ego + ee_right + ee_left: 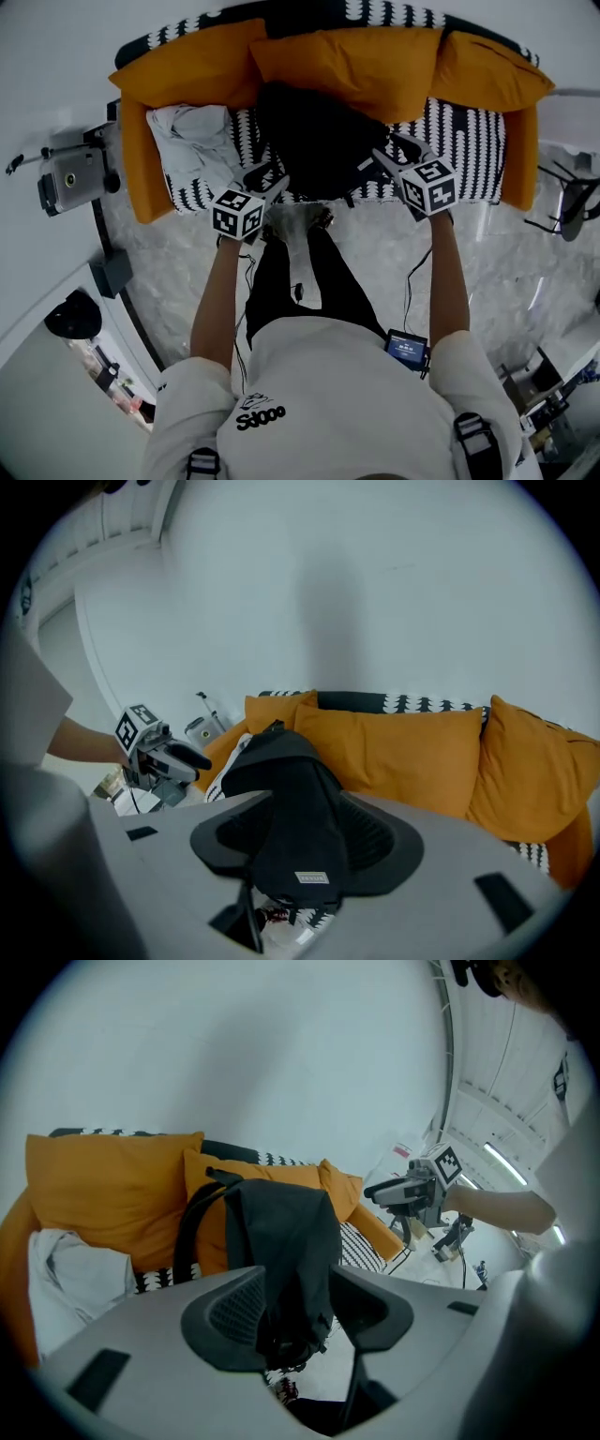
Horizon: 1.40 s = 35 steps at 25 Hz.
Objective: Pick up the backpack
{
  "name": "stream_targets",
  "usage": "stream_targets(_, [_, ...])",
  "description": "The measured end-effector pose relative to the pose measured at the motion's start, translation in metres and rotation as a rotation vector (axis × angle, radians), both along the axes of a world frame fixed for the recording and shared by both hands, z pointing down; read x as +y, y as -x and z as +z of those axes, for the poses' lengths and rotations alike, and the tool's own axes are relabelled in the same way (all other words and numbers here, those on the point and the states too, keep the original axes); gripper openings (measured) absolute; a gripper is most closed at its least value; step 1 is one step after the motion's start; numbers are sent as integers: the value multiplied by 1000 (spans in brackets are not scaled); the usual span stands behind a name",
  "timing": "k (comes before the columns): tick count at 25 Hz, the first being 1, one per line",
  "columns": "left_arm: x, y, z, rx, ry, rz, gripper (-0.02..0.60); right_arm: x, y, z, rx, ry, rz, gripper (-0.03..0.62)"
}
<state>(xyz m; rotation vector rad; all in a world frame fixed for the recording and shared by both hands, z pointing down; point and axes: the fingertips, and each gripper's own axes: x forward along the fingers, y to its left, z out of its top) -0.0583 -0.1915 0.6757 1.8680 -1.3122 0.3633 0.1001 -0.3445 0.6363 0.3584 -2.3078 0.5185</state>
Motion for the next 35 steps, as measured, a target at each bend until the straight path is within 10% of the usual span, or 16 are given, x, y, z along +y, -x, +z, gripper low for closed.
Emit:
stream_targets(20, [-28,7,101,221,45,-31,331,-23,29,99,23,134,-310,253])
stream_targets(35, [-59,14,132,364,34,-17,379,-42,46,141,50,87,-333,276])
